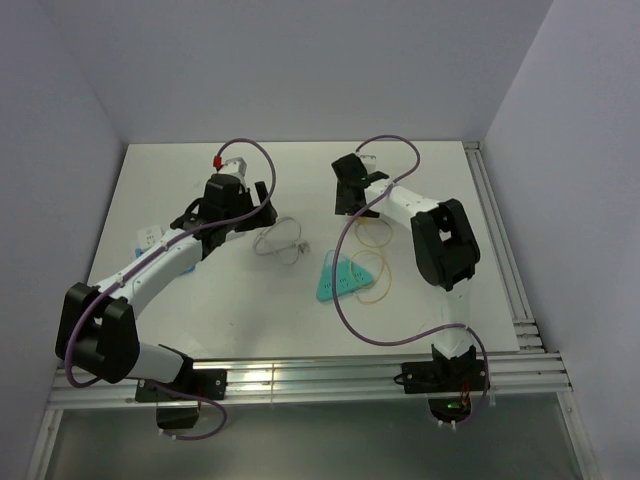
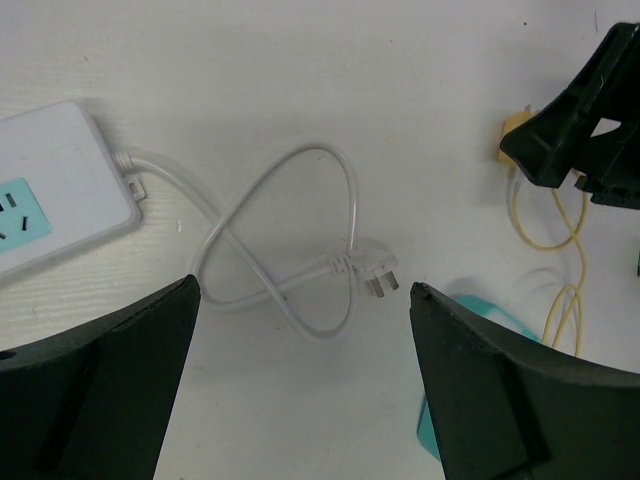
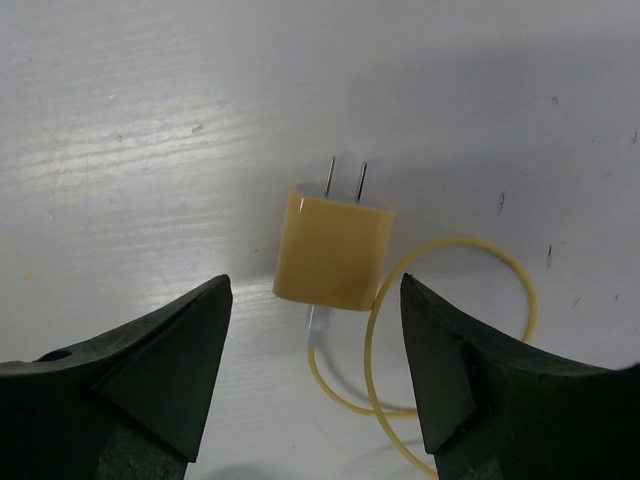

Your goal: Insert the plug

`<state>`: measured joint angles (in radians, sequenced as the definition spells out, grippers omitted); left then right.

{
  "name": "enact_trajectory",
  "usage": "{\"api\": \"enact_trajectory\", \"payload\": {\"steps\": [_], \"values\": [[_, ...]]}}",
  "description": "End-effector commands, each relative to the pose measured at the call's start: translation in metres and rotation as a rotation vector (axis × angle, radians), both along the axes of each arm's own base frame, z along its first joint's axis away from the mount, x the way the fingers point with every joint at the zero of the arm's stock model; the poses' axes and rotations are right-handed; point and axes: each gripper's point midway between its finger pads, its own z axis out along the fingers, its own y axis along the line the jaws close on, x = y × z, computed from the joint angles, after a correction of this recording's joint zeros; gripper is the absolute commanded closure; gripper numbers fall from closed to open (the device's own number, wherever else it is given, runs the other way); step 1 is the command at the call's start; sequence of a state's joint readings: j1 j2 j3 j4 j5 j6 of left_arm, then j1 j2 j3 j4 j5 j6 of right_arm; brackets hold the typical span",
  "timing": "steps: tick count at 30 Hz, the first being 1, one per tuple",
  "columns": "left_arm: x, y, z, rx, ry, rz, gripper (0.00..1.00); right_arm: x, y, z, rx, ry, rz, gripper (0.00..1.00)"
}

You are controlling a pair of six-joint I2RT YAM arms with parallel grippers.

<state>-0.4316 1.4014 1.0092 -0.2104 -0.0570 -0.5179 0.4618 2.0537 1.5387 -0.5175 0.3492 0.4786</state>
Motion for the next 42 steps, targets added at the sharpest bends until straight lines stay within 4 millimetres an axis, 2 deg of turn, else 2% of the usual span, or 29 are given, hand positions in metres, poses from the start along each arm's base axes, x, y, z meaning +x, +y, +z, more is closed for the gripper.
{"api": "enact_trajectory", "payload": {"steps": [1,9,11,14,19,20,23,26,28,29,30,35,38,42], "values": [[-0.001,-0.005,0.014,-0.032,-0.043,-0.009,0.07,0.020,-0.006,0.005,-0.020,-0.036,-0.035,0.26],[0.000,-0.006,0.005,-0.015,-0.025,-0.014,0.08,0.025,-0.007,-0.012,-0.017,-0.014,-0.041,0.32],[0.001,-0.006,0.004,-0.013,-0.022,-0.018,0.08,0.025,-0.006,-0.019,-0.004,0.002,-0.036,0.36],[0.000,-0.007,0.004,-0.012,-0.021,-0.022,0.08,0.024,-0.006,-0.022,0.011,0.003,-0.036,0.50],[0.000,-0.007,0.005,-0.014,-0.023,-0.021,0.08,0.021,-0.010,-0.009,0.019,-0.030,-0.034,0.60],[0.000,-0.007,0.005,-0.016,-0.024,-0.022,0.08,0.020,-0.011,-0.004,0.025,-0.035,-0.032,0.60],[-0.001,-0.010,0.004,-0.026,-0.023,-0.032,0.08,0.016,-0.012,0.018,0.038,-0.061,-0.007,0.69],[-0.004,-0.016,0.003,-0.026,-0.029,-0.059,0.08,-0.004,-0.017,0.048,0.059,-0.089,0.022,0.71],[-0.006,-0.017,0.002,-0.027,-0.032,-0.066,0.08,-0.017,-0.022,0.057,0.068,-0.099,0.030,0.70],[-0.007,-0.018,0.002,-0.030,-0.034,-0.070,0.09,-0.032,-0.027,0.049,0.056,-0.074,0.038,0.70],[-0.007,-0.020,0.003,-0.039,-0.047,-0.077,0.09,-0.040,-0.030,0.065,0.070,-0.098,0.043,0.70],[-0.021,-0.034,0.005,-0.112,-0.070,-0.166,0.09,-0.096,-0.043,0.063,0.063,-0.048,0.109,0.70],[-0.029,-0.044,0.009,-0.158,-0.096,-0.219,0.08,-0.122,-0.034,0.062,0.137,-0.021,0.184,0.70],[-0.042,-0.060,0.011,-0.221,-0.116,-0.311,0.08,-0.149,-0.021,0.068,0.226,0.024,0.275,0.69]]}}
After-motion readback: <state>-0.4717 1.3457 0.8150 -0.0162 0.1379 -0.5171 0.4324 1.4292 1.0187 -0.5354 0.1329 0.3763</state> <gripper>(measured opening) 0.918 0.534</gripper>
